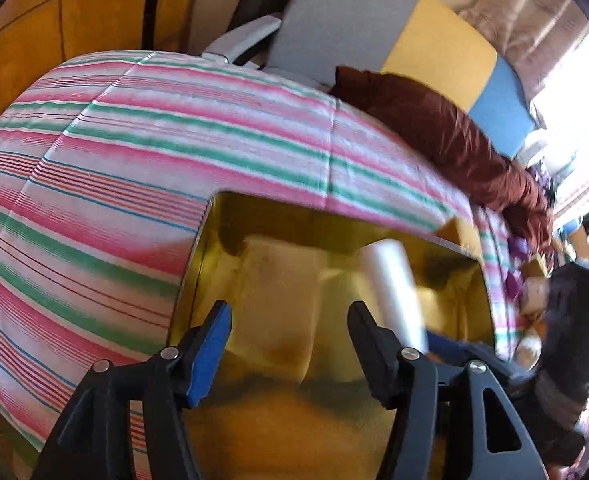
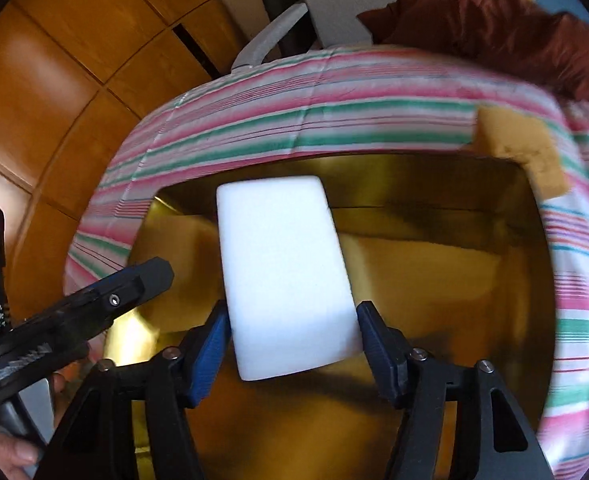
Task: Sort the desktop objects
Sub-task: 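Carry sponge and foam block into the gold tray and open both tools, then move both open tools back over the item pile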
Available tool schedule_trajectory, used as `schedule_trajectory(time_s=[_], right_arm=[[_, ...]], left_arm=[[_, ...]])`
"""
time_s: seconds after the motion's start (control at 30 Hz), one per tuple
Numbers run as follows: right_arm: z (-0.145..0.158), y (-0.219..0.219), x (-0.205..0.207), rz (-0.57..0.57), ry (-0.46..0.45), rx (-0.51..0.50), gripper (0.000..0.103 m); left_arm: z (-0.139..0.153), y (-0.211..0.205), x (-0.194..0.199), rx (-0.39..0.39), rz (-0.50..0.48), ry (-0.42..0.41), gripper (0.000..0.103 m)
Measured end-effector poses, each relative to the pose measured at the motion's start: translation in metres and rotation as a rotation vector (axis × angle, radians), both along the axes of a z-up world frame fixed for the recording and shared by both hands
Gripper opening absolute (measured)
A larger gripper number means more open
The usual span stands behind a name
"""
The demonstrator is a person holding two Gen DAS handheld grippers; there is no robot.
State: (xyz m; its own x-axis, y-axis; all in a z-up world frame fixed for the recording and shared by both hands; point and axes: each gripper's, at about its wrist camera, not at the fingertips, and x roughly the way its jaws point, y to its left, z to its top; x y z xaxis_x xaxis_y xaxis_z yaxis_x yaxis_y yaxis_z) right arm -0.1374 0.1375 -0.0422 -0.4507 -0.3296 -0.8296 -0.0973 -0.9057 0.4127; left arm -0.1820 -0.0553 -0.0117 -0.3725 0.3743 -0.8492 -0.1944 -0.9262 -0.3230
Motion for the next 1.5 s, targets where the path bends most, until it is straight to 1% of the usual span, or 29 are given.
schedule_trajectory(time_s=[0.03, 0.1, 0.17, 0.27, 0.37, 0.5, 0.63, 0.77, 0.8, 0.87, 0.93, 1.07, 1.2, 1.4, 1.5], right_arm=[[-0.002, -0.002, -0.002, -0.003, -0.002, -0.027, 0.074], [-0.003, -0.005, -0.002, -0.012, 0.002, -0.077, 0.080], [0.001, -0.008, 0.002, 0.006, 0.019, -0.111, 0.081], [0.013, -0.011, 0.014, 0.040, 0.064, -0.100, 0.081], [0.030, -0.009, 0.034, 0.062, 0.126, -0.088, 0.081], [0.052, 0.001, 0.057, 0.062, 0.214, -0.066, 0.081], [0.076, 0.021, 0.083, 0.040, 0.297, -0.026, 0.081], [0.092, 0.049, 0.109, -0.012, 0.362, 0.037, 0.084], [0.094, 0.055, 0.113, -0.021, 0.371, 0.052, 0.086], [0.097, 0.070, 0.129, -0.057, 0.392, 0.101, 0.087], [0.095, 0.082, 0.139, -0.073, 0.397, 0.124, 0.087], [0.089, 0.108, 0.164, -0.112, 0.393, 0.174, 0.087], [0.081, 0.142, 0.192, -0.169, 0.388, 0.208, 0.087], [0.056, 0.196, 0.228, -0.271, 0.328, 0.255, 0.087], [0.042, 0.221, 0.247, -0.320, 0.291, 0.320, 0.087]], left_arm=[[0.003, -0.003, -0.001, 0.004, 0.017, 0.006, 0.065], [0.007, -0.007, -0.002, 0.005, 0.044, 0.008, 0.065], [0.013, -0.015, 0.004, 0.029, 0.073, 0.028, 0.065], [0.023, -0.022, 0.015, 0.036, 0.123, 0.074, 0.066], [0.028, -0.021, 0.030, 0.073, 0.140, 0.102, 0.066], [0.031, -0.008, 0.047, 0.105, 0.139, 0.118, 0.066], [0.033, 0.011, 0.066, 0.139, 0.119, 0.115, 0.066], [0.038, 0.036, 0.085, 0.144, 0.071, 0.128, 0.066], [0.039, 0.042, 0.089, 0.146, 0.058, 0.132, 0.066], [0.041, 0.056, 0.098, 0.156, 0.023, 0.139, 0.066], [0.042, 0.073, 0.105, 0.160, -0.020, 0.141, 0.066], [0.045, 0.109, 0.123, 0.157, -0.105, 0.154, 0.066], [0.045, 0.142, 0.139, 0.163, -0.186, 0.148, 0.066], [0.044, 0.194, 0.164, 0.164, -0.322, 0.150, 0.066], [0.039, 0.219, 0.176, 0.160, -0.385, 0.133, 0.066]])
